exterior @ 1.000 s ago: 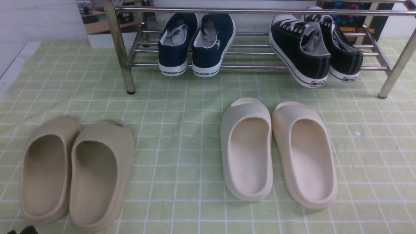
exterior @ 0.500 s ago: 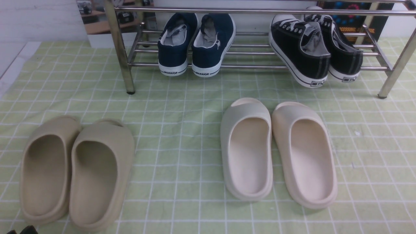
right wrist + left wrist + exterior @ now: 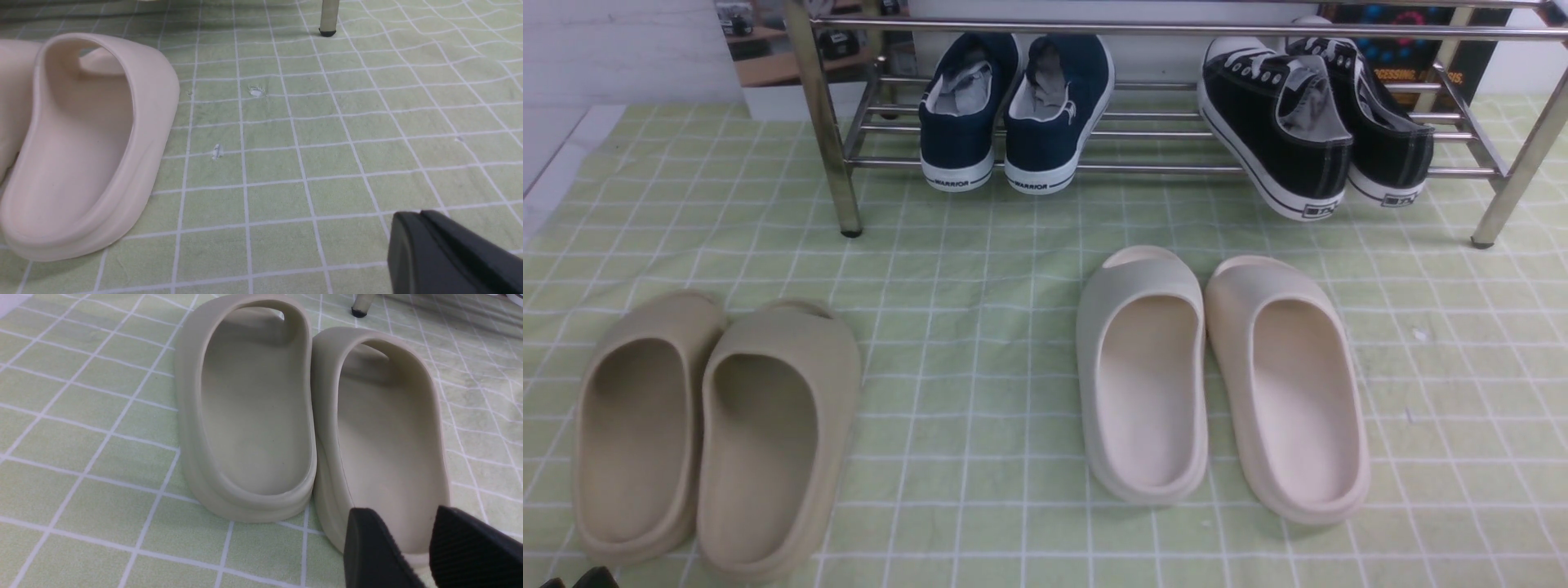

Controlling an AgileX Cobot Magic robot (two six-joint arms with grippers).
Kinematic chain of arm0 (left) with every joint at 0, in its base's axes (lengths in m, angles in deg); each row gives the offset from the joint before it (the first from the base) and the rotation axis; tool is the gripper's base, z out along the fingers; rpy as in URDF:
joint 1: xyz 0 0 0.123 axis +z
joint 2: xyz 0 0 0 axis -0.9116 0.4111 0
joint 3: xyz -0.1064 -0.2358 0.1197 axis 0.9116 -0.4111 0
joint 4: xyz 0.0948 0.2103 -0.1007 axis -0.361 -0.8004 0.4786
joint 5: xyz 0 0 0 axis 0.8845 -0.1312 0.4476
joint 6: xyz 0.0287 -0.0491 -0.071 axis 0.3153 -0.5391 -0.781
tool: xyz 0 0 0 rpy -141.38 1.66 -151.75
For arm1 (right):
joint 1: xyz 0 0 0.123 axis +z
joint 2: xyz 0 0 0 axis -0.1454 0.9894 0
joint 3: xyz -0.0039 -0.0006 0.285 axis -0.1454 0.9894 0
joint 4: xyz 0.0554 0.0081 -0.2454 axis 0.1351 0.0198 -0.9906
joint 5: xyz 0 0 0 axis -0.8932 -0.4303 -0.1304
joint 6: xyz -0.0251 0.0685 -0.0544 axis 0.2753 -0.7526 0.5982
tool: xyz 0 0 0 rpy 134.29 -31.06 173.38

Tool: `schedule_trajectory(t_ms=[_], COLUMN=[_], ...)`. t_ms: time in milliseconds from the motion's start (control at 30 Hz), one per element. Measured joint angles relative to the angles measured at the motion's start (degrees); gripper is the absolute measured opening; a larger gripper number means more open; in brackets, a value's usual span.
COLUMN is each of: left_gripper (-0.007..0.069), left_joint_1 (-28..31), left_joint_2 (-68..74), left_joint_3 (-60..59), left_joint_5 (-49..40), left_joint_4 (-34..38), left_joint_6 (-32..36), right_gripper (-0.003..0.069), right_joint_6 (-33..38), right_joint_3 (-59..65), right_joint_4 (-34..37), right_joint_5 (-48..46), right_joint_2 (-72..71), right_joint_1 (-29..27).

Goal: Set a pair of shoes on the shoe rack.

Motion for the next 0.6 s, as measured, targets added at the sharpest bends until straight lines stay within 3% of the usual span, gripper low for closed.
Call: schedule_trajectory(t_ms=[600], left_gripper=[0.0237], left_joint_1=[0.0], left_joint_2=[0.0], left_joint_3=[0.0], left_joint_5=[0.0], left_joint_4=[0.0], left_joint_6=[0.0], right_gripper=[0.0069], right_joint_6=[0.0], right_joint_3=[0.0], right_joint_4=[0.0], right_joint_5=[0.0], right_joint_2=[0.0], right_joint_1=[0.0])
